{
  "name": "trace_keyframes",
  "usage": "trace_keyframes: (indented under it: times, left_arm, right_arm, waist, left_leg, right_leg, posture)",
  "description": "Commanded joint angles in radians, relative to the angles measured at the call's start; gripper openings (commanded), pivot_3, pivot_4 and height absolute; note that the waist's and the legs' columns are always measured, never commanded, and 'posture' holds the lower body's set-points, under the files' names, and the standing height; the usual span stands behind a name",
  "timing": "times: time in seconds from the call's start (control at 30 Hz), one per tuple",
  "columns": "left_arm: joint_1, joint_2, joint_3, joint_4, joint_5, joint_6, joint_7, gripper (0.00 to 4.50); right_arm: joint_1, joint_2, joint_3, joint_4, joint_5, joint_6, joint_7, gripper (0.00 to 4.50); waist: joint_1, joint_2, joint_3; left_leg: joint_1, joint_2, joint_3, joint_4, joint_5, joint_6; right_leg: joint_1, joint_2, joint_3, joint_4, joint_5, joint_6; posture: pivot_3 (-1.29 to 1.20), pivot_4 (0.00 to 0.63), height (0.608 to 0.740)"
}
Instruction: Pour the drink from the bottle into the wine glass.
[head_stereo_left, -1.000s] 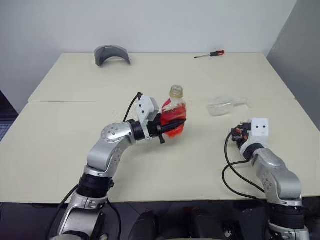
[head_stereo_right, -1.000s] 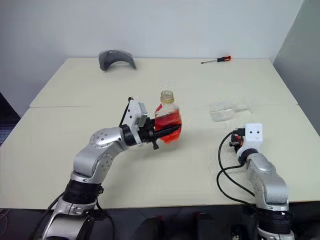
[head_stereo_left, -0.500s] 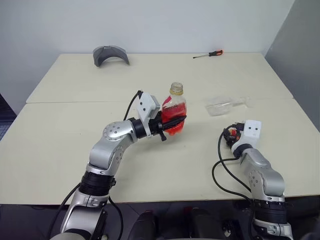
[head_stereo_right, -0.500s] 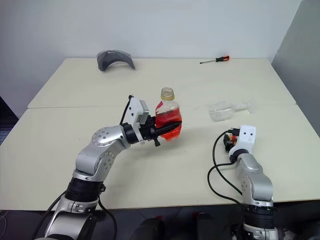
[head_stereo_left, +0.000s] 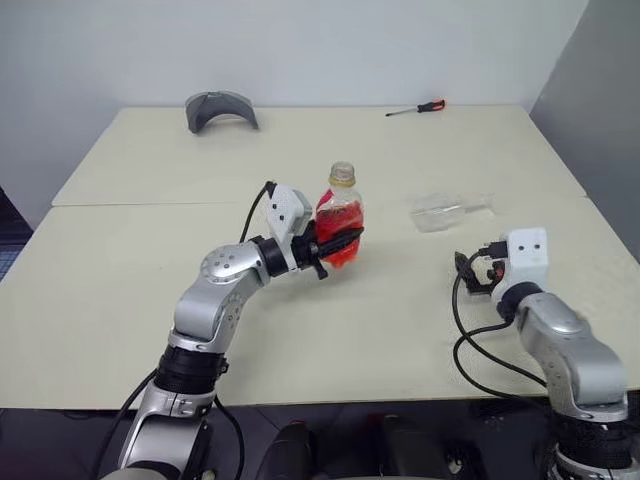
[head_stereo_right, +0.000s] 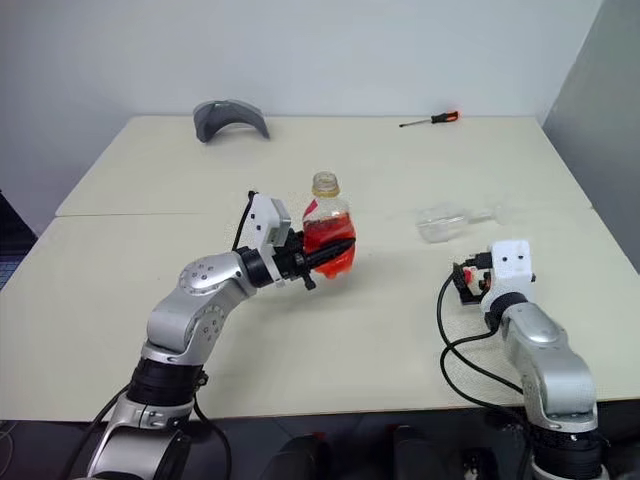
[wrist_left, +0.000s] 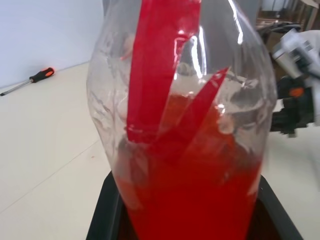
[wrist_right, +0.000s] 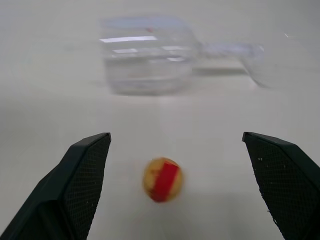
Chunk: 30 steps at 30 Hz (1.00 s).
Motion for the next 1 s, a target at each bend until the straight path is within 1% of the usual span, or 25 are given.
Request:
trace_keyframes:
  times: [0.03, 0.1, 0.17, 0.37, 0.5, 0.6, 0.73, 0.83, 1.0]
  left_arm:
    - [-0.003, -0.002, 0.046, 0.000, 0.022, -0.027, 0.054, 1.19]
    - [-0.006, -0.015, 0.059, 0.041, 0.055, -0.054, 0.111, 1.19]
    - [-0.007, -0.026, 0.079, 0.088, 0.091, -0.089, 0.174, 1.19]
    - [-0.015, -0.034, 0.163, 0.188, 0.197, -0.197, 0.372, 1.19]
    - [-0.031, -0.012, 0.216, 0.283, 0.256, -0.293, 0.470, 1.19]
    - [-0.045, 0.016, 0.253, 0.390, 0.295, -0.389, 0.530, 1.19]
    - [-0.065, 0.032, 0.297, 0.522, 0.297, -0.493, 0.575, 1.19]
    - [-0.089, 0.039, 0.315, 0.619, 0.294, -0.569, 0.577, 1.19]
    - [-0.136, 0.019, 0.325, 0.790, 0.283, -0.663, 0.572, 1.19]
  right_arm:
    - [-0.061, -0.041, 0.069, -0.131, 0.149, -0.009, 0.209, 4.50]
    - [-0.110, -0.055, 0.120, -0.136, 0.188, -0.029, 0.295, 4.50]
    - [-0.170, -0.029, 0.154, -0.100, 0.218, -0.040, 0.331, 4.50]
    - [-0.346, 0.058, 0.241, 0.039, 0.208, -0.079, 0.375, 4.50]
    - [-0.426, 0.102, 0.268, 0.110, 0.206, -0.103, 0.409, 4.50]
    - [-0.474, 0.138, 0.287, 0.163, 0.196, -0.131, 0.424, 4.50]
    - [-0.508, 0.176, 0.296, 0.208, 0.188, -0.157, 0.425, 4.50]
    - [-0.526, 0.198, 0.301, 0.231, 0.182, -0.170, 0.422, 4.50]
    - [-0.536, 0.210, 0.306, 0.254, 0.155, -0.195, 0.409, 4.50]
  waist:
    - [-0.001, 0.000, 0.000]
    - [0.001, 0.000, 0.000]
    - [0.001, 0.000, 0.000]
    - [0.004, 0.000, 0.000]
    - [0.004, -0.001, 0.000]
    - [0.004, -0.001, 0.000]
    - [0.004, -0.001, 0.000]
    - [0.004, -0.001, 0.000]
    - [0.007, -0.002, -0.001]
  left_leg:
    - [0.000, 0.000, 0.000, 0.000, 0.000, 0.000]
    - [0.000, 0.000, 0.000, 0.000, 0.000, 0.000]
    - [0.000, 0.000, -0.001, 0.001, 0.000, 0.000]
    - [-0.001, -0.001, -0.001, 0.001, 0.000, 0.000]
    - [-0.001, -0.001, -0.002, 0.001, 0.000, -0.001]
    - [-0.001, -0.001, -0.002, 0.001, 0.000, -0.001]
    - [-0.001, -0.001, -0.002, 0.001, 0.001, -0.001]
    - [-0.001, -0.001, -0.002, 0.001, 0.002, -0.004]
    - [-0.002, -0.002, -0.003, 0.002, 0.002, -0.004]
  right_leg:
    - [0.000, 0.000, 0.000, 0.000, 0.000, 0.000]
    - [0.000, 0.000, 0.000, 0.000, 0.000, 0.000]
    - [0.001, 0.000, -0.001, -0.001, 0.000, 0.000]
    - [0.001, -0.001, -0.001, -0.001, 0.000, 0.000]
    - [0.000, -0.001, -0.002, -0.001, 0.000, 0.000]
    - [0.000, -0.001, -0.002, -0.001, 0.000, 0.000]
    - [-0.001, -0.002, -0.002, 0.000, 0.000, 0.000]
    - [-0.001, -0.002, -0.002, 0.000, 0.000, 0.000]
    - [-0.002, -0.003, -0.003, 0.000, 0.000, 0.000]
  posture:
    - [0.00, 0.150, 0.740]
    - [0.00, 0.150, 0.740]
    - [0.00, 0.150, 0.740]
    - [0.00, 0.150, 0.740]
    - [0.00, 0.150, 0.740]
    - [0.00, 0.150, 0.740]
    - [0.00, 0.150, 0.740]
    - [0.00, 0.150, 0.740]
    - [0.00, 0.150, 0.740]
